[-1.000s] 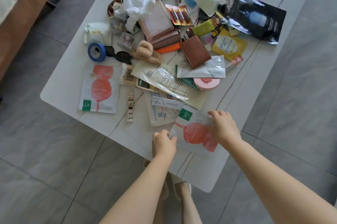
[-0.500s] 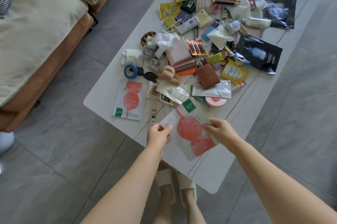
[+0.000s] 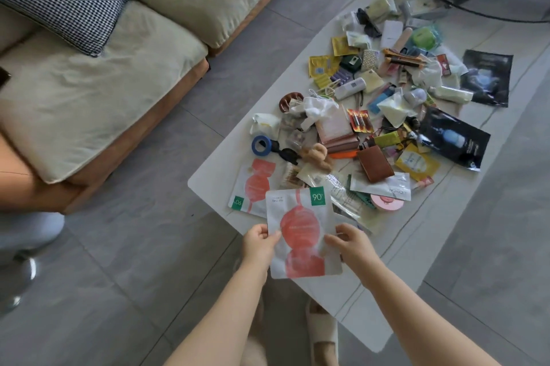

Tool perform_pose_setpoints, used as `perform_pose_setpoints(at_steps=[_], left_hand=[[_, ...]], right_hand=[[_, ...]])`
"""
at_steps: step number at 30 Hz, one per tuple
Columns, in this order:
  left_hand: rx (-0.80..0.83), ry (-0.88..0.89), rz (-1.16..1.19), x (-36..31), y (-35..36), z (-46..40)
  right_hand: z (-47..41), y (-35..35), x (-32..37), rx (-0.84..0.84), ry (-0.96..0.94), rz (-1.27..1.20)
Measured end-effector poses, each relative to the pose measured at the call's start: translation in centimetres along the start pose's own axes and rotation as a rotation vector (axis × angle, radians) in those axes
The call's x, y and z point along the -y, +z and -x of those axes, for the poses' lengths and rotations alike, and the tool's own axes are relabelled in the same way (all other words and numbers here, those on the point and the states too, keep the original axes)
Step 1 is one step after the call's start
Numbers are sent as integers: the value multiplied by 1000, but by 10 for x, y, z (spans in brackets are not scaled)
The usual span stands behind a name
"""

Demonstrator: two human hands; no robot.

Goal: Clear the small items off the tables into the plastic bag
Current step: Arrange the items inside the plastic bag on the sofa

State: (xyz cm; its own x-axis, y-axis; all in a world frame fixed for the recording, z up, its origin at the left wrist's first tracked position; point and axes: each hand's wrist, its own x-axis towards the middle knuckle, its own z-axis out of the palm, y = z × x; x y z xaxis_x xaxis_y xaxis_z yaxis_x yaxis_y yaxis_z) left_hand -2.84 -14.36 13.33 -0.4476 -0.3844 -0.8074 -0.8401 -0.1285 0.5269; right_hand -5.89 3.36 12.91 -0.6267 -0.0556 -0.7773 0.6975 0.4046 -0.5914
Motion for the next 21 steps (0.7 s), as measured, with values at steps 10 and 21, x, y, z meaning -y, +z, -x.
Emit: perform_pose_setpoints(at_steps=[10,21], left_hand=[[-34,43,-163,-42,-69,-122],[99,127,-520,-38,-69,-246]], right_hand=[[-84,107,38,-188,78,59],[-177,170,20,-314,189,-23]])
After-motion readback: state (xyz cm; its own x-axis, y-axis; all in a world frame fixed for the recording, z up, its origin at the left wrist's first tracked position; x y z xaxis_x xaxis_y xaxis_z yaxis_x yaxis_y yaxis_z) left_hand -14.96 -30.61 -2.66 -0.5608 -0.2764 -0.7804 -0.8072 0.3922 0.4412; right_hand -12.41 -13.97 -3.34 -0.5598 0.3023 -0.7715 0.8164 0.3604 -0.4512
